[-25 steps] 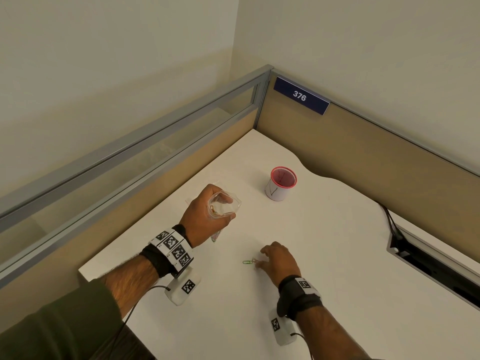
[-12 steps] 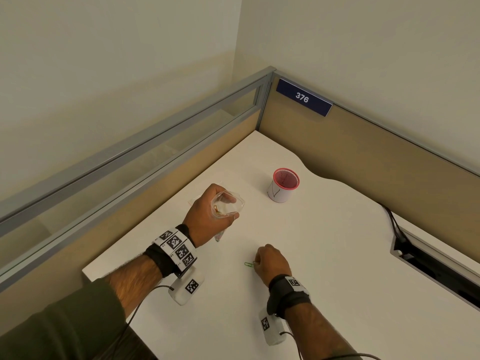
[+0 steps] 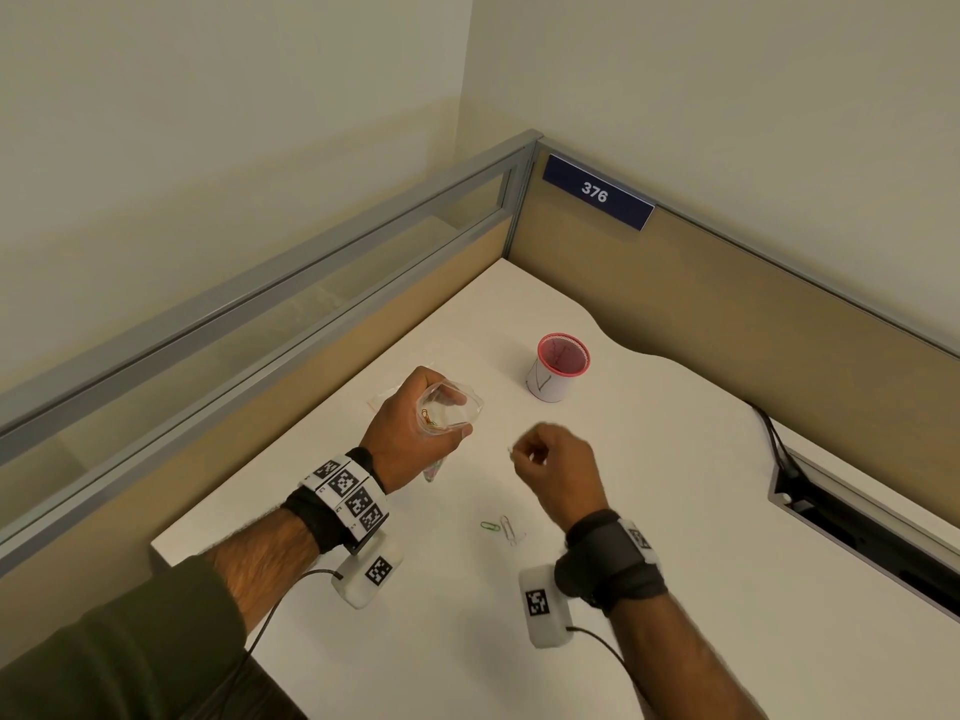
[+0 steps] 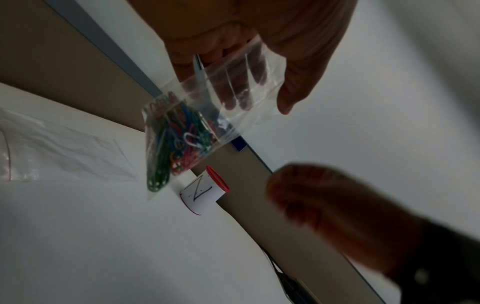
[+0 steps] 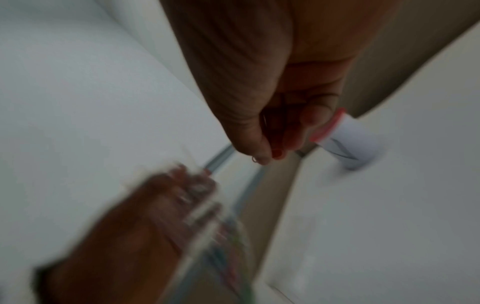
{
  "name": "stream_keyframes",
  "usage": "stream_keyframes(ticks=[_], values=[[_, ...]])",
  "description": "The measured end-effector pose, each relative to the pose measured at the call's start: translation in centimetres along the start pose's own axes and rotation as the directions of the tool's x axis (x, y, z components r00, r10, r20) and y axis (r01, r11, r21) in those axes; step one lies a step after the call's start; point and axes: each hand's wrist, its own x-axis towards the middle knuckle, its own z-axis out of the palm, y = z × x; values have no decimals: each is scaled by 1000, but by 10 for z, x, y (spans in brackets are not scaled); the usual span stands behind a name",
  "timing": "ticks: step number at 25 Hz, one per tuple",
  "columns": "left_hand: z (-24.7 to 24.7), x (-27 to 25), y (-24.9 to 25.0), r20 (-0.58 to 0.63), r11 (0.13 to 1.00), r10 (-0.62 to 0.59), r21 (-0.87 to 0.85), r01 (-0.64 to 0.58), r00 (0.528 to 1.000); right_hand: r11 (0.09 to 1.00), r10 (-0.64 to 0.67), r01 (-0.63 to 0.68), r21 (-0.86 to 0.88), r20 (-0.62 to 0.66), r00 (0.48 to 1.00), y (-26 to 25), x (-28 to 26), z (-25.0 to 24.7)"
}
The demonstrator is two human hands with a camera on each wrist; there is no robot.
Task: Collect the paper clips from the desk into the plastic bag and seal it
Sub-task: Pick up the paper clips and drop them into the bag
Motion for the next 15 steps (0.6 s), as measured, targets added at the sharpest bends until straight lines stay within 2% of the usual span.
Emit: stream_keyframes(ticks=[2, 4, 7, 9, 12, 15], values=[[2, 0, 0, 14, 1000, 0, 7, 0, 1000, 989, -101, 109, 104, -83, 991, -42, 4, -22], [4, 1, 3, 36, 1000, 2, 12, -3, 999, 967, -180, 191, 169, -83, 980, -75, 7, -30], [7, 1, 3, 36, 1000, -12, -9, 12, 999, 958, -251, 251, 141, -17, 968, -95, 12, -21], [7, 0, 3, 33, 1000, -7, -30, 8, 999, 954, -270, 274, 119, -51, 962, -93, 14, -18], [2, -2, 0, 30, 1000, -6, -22, 7, 1000, 968, -224, 236, 88, -130, 966, -69, 19, -20], [-2, -2, -1, 17, 1000, -3, -17, 3, 1000, 991, -16, 16, -131, 4, 1000, -15, 20, -4]])
